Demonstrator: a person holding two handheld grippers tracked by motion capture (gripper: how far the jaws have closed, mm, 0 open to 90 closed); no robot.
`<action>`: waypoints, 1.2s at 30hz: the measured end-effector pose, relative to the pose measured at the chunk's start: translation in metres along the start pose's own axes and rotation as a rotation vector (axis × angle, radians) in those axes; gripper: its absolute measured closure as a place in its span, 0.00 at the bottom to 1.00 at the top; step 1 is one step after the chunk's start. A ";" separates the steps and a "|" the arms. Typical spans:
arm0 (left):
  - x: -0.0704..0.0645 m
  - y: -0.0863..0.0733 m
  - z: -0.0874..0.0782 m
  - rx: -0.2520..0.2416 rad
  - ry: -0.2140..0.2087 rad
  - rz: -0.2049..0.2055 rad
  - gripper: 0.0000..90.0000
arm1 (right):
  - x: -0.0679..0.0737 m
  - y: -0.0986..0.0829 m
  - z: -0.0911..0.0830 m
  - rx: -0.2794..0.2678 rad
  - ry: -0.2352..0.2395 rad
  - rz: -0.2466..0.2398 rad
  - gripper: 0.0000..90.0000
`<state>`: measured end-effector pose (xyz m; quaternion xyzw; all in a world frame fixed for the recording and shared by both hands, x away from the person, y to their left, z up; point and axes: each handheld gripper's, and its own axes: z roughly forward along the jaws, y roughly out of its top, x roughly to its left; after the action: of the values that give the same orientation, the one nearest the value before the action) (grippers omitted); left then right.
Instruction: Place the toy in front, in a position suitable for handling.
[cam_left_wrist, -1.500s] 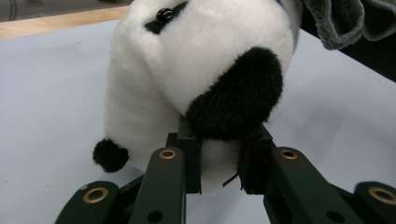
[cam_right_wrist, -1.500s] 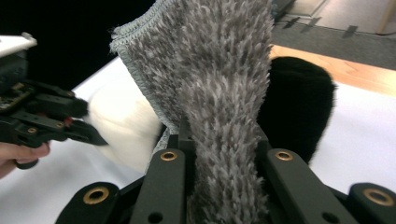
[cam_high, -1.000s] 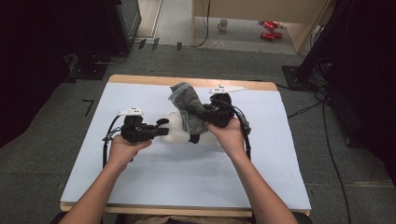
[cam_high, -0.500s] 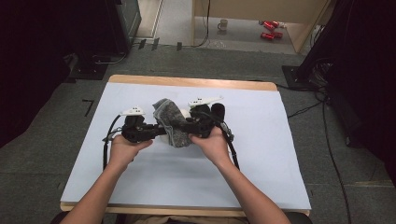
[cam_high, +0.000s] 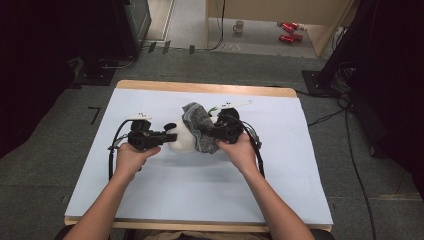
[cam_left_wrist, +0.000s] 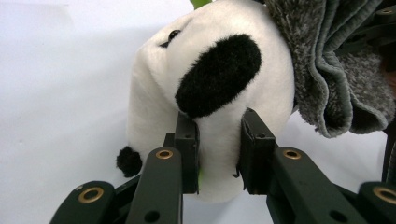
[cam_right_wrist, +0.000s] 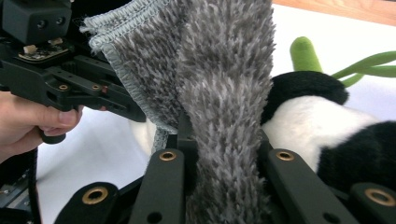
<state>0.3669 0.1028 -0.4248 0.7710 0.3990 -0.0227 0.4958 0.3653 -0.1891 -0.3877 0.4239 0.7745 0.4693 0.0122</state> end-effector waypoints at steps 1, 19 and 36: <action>0.001 0.000 0.000 -0.001 0.000 -0.002 0.81 | -0.001 0.000 -0.001 0.000 -0.003 0.000 0.85; 0.004 0.006 0.002 -0.013 -0.011 -0.032 0.80 | -0.037 0.000 -0.043 -0.034 -0.030 0.112 0.86; -0.001 0.009 0.002 -0.032 0.007 -0.014 0.79 | -0.031 0.014 -0.073 -0.106 -0.052 0.132 0.87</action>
<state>0.3726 0.0991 -0.4190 0.7603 0.4062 -0.0173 0.5065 0.3643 -0.2593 -0.3484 0.4848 0.7184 0.4982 0.0239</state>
